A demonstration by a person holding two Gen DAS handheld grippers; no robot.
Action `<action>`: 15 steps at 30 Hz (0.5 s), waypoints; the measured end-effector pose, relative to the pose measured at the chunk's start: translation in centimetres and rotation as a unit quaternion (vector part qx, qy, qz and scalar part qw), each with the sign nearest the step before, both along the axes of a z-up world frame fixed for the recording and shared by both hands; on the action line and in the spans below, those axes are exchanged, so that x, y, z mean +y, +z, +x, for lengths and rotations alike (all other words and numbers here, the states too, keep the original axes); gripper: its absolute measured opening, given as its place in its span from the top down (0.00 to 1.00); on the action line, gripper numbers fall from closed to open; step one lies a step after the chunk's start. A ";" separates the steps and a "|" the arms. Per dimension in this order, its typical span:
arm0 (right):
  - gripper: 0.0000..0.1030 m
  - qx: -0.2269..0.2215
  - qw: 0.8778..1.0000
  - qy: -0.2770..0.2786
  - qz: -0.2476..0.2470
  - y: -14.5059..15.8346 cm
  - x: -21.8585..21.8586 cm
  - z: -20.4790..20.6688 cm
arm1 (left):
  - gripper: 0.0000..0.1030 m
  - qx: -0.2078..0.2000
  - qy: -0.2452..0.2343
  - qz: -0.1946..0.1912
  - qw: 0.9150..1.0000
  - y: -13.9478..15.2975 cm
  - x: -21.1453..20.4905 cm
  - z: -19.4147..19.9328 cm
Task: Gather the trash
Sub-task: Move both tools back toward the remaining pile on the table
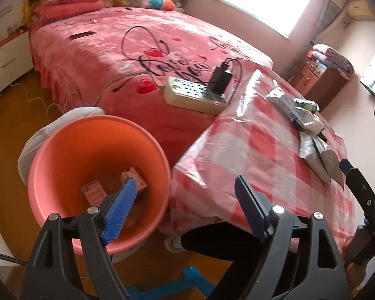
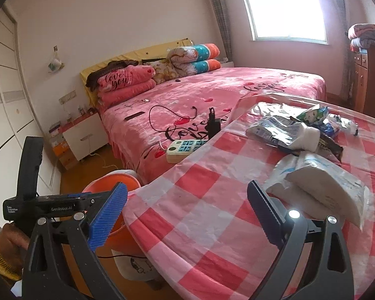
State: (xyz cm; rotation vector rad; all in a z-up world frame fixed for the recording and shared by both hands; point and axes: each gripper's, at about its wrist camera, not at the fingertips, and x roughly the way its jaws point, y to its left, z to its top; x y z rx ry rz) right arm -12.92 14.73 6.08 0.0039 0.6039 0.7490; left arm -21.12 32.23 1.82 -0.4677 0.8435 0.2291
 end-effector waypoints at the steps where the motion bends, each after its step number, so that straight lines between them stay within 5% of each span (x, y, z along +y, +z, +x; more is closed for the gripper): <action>1: 0.07 0.000 1.000 -0.002 0.002 0.1 -0.3 0.1 | 0.21 0.000 -0.004 0.002 1.000 0.1 -0.4 0.2; 15: 0.07 -0.013 0.999 -0.040 0.019 0.5 -4.3 1.1 | 0.20 -0.002 -0.038 0.020 0.999 1.9 -4.2 2.1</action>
